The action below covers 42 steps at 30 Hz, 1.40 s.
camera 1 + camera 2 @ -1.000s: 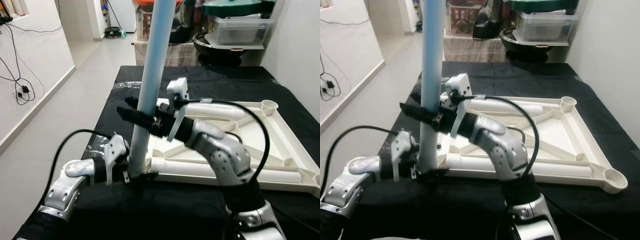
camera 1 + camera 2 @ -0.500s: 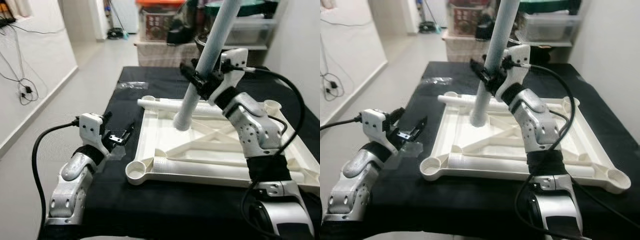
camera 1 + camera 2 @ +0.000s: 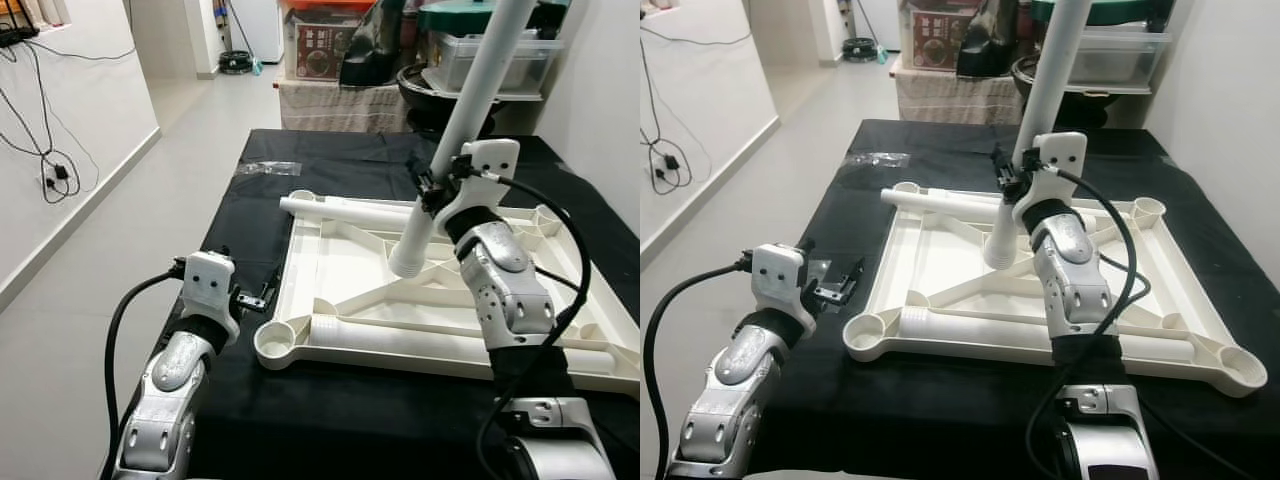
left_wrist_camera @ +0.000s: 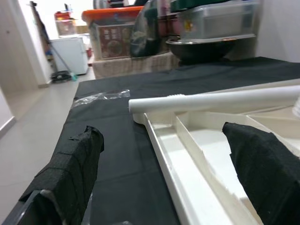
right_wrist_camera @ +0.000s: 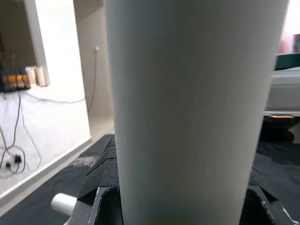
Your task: Building children table
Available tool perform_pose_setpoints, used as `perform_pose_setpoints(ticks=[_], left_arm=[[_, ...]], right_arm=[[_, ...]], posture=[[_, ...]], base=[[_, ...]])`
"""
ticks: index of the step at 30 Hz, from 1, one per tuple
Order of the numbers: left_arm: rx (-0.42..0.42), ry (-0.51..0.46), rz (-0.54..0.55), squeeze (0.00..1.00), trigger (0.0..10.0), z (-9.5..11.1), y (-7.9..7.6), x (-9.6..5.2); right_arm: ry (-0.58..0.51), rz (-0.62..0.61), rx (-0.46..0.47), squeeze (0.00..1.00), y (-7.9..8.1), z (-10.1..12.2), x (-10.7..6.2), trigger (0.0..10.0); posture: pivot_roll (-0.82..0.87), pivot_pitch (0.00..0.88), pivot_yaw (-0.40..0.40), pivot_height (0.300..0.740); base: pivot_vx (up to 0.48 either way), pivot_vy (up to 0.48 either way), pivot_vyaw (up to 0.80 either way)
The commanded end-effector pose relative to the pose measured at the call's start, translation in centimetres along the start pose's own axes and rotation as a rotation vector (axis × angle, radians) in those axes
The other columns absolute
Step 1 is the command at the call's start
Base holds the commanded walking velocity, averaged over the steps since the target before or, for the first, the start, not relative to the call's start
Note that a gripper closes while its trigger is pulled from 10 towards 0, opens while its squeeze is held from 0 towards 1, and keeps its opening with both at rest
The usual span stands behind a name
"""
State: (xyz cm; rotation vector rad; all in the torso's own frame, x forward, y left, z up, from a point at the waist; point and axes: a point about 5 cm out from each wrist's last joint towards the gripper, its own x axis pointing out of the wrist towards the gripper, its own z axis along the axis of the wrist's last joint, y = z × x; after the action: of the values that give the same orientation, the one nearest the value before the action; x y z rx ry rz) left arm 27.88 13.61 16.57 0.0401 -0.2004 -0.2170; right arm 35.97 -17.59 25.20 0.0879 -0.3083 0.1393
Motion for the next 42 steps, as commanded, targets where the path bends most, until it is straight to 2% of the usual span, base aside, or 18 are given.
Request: perform_pose_setpoints(ticks=[1, 4, 9, 13, 19, 22, 23, 26, 30, 36, 42], left_arm=[[0.014, -0.016, -0.02, 0.0, 10.0, 0.3, -0.9, 0.5], [0.022, -0.014, -0.024, 0.0, 10.0, 0.3, -1.2, 0.6], [0.021, -0.016, -0.024, 0.0, 10.0, 0.3, -1.3, 0.6], [0.016, -0.015, -0.024, 0.0, 10.0, 0.1, -1.4, 0.5], [0.014, -0.015, -0.021, 0.0, 10.0, 0.0, -1.4, 0.6], [-0.002, -0.008, -0.01, 0.0, 10.0, -0.1, -1.3, 0.7], [-0.012, 0.0, -0.004, 0.0, 10.0, -0.3, -1.0, 0.6], [-0.016, 0.007, 0.002, 0.0, 10.0, -0.5, -0.8, 0.5], [-0.014, 0.028, 0.022, 0.0, 10.0, -1.1, -0.2, 0.1], [0.001, 0.043, 0.029, 0.0, 10.0, -1.5, -0.1, -0.2], [0.0, 0.043, 0.048, 0.0, 10.0, -1.7, 0.1, 0.0]], right_arm=[[-0.016, -0.027, 0.034, 0.0, -0.4, 0.3, 0.1, 10.0], [-0.038, -0.027, 0.026, 0.0, -0.1, 0.6, 0.4, 10.0], [-0.06, -0.016, 0.018, 0.0, 0.3, 1.0, 0.6, 10.0], [-0.065, 0.037, 0.022, 0.0, 1.3, 1.0, 0.6, 10.0], [-0.065, 0.062, 0.01, 0.0, 1.3, 1.1, 0.6, 10.0], [-0.055, 0.1, -0.024, 0.0, 1.0, 1.3, 0.7, 10.0], [-0.03, 0.147, -0.069, 0.0, 0.2, 1.3, 0.6, 10.0], [0.006, 0.168, -0.097, 0.0, -0.7, 1.0, 0.5, 10.0], [0.056, 0.134, -0.134, 0.0, -2.7, 0.3, 0.3, 10.0], [0.064, 0.136, -0.119, 0.0, -2.3, -0.2, 0.3, 10.0], [0.103, 0.162, -0.101, 0.0, -0.7, -2.0, -0.2, 10.0]], posture=[[-0.03, 0.0, -0.022, 0.74], [-0.03, 0.0, -0.021, 0.74], [-0.03, 0.0, -0.027, 0.74], [-0.03, 0.0, -0.03, 0.74], [-0.03, 0.0, -0.028, 0.74], [-0.03, 0.0, -0.028, 0.74], [-0.03, 0.0, -0.022, 0.74], [-0.03, 0.0, -0.024, 0.74], [-0.03, 0.0, -0.031, 0.74], [-0.03, 0.0, -0.031, 0.74], [-0.02, 0.0, -0.032, 0.74]], base=[[0.0, -0.431, -0.8], [0.0, -0.431, -0.75], [0.0, -0.43, 0.0], [0.0, -0.428, 0.0], [0.085, -0.418, 0.0], [0.0, 0.0, 0.0], [0.0, 0.0, 0.0], [0.0, 0.0, 0.0], [0.0, 0.0, 0.0], [0.0, 0.0, 0.0], [0.0, 0.0, 0.0]])
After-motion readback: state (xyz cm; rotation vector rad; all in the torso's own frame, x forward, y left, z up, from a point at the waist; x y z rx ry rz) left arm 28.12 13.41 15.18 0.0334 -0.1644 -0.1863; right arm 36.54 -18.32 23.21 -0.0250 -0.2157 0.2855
